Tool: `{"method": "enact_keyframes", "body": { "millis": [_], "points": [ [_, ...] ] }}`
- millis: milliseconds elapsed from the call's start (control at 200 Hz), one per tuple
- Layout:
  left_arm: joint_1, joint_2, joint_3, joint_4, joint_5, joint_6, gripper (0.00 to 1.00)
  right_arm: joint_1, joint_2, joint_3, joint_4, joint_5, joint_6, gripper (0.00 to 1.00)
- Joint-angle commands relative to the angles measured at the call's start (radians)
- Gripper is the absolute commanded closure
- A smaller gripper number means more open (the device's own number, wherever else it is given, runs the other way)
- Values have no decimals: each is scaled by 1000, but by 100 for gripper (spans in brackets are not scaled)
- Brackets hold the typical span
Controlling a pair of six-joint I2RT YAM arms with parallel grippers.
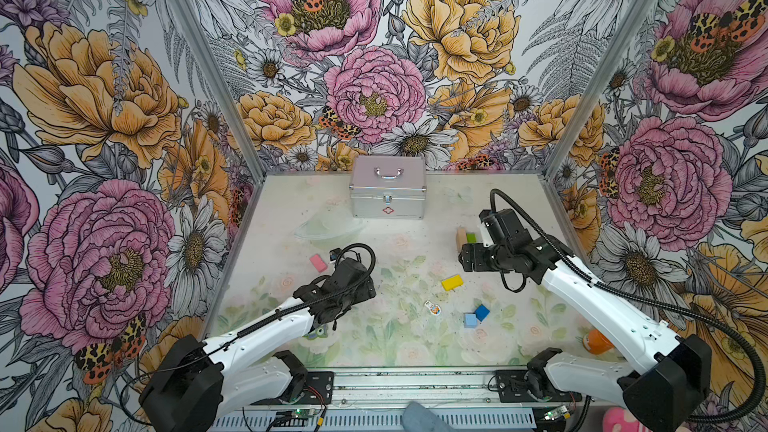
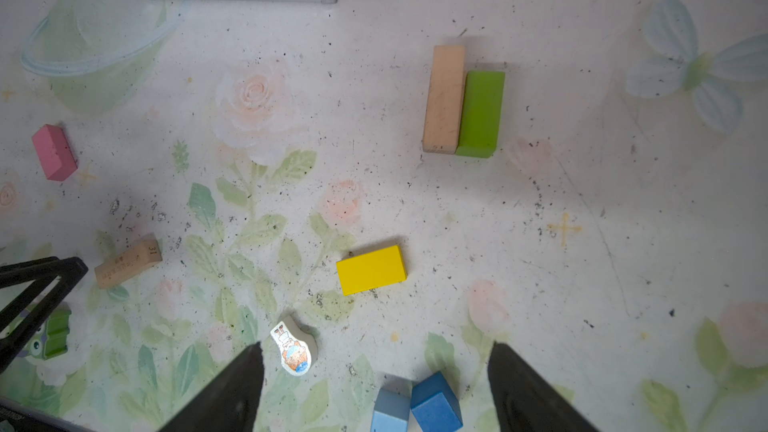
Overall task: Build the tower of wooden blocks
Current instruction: 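Lower the left gripper over the engraved wood plank while the right gripper hovers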
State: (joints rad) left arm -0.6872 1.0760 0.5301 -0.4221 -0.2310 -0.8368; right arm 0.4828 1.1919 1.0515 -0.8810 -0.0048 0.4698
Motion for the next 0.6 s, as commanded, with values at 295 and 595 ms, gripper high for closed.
{"method": "enact_keyframes", "body": {
  "millis": [295, 595],
  "points": [
    [104, 83, -42, 151, 148, 161, 14, -6, -13, -4, 10, -24, -14, 13],
    [96, 177, -53, 238, 207, 170, 16, -7, -26, -13, 10, -32, -1, 13]
  ]
}}
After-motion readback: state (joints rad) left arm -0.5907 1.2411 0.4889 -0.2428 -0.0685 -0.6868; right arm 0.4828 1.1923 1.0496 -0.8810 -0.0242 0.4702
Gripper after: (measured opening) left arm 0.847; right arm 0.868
